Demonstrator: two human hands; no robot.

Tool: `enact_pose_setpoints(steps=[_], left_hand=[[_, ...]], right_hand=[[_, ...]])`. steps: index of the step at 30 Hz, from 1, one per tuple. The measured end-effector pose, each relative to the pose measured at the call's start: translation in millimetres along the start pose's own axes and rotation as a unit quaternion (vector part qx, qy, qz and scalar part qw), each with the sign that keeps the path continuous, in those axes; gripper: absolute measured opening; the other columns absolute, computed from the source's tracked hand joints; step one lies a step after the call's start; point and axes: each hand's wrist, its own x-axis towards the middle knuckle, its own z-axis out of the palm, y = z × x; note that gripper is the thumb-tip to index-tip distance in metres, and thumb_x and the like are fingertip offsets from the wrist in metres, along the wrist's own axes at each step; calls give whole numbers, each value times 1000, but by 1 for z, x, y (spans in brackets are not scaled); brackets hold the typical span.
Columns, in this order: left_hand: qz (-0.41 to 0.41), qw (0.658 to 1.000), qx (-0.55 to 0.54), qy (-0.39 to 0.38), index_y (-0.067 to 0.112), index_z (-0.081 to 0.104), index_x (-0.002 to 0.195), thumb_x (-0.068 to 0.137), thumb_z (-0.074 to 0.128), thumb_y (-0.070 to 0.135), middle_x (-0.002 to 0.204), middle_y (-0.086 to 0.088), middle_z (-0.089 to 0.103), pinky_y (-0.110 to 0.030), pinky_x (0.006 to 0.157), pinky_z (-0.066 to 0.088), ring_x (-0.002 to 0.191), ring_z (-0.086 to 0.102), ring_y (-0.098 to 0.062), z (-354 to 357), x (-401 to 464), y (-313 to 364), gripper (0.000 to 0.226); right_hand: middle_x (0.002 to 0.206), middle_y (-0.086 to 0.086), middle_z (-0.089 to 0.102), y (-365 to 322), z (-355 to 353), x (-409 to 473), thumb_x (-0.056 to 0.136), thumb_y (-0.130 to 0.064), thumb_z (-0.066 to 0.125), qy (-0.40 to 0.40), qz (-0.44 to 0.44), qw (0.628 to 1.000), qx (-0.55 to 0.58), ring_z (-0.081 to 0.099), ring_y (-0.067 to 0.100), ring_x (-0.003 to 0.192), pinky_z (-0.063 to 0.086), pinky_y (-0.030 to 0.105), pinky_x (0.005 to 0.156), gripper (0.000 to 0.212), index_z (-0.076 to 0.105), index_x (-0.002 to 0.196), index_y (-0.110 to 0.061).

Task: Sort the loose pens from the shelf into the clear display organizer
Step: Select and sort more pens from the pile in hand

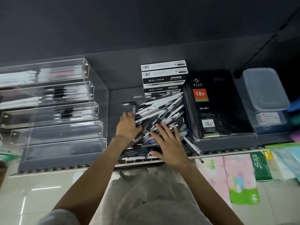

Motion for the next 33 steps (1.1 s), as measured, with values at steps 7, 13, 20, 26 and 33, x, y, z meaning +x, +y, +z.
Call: enact_pose_setpoints(steps=[7,13,20,26,33], left_hand=[[17,998,38,-54,-2,45,114,97,50,21,118,-23,54,-42,86,46,103,59,-39,-5,6,0,29],[95,990,93,-49,6,35,130,97,46,38,123,-16,40,-38,77,47,98,57,-35,-2,2,0,47],[141,980,126,-64,4,42,117,103,30,32,117,-17,55,-34,71,39,101,58,-33,-10,6,9,33],[128,984,31,-119,9,54,116,102,32,36,92,-12,65,-34,75,43,89,62,-30,-40,-5,-11,38],[19,955,-293,-43,12,52,79,100,42,28,63,1,45,-26,50,32,54,39,-15,-61,-32,-23,28]], right_hand=[[159,1,4,-2,-3,2,90,-54,49,-4,0,1000,20,-13,22,145,-18,47,110,72,20,149,-27],[159,2,3,-3,-10,2,91,-52,49,-12,1,1000,20,-13,22,145,-18,46,111,71,18,150,-28],[159,3,5,-5,-12,1,91,-51,49,-16,10,999,27,-11,21,145,-14,49,113,70,18,150,-27],[158,4,8,-5,-12,2,93,-48,49,-4,10,999,38,-7,22,146,-11,48,114,64,24,148,-27],[143,2,43,-14,-33,5,94,-45,46,145,58,965,211,31,19,137,26,41,114,47,49,134,-21]])
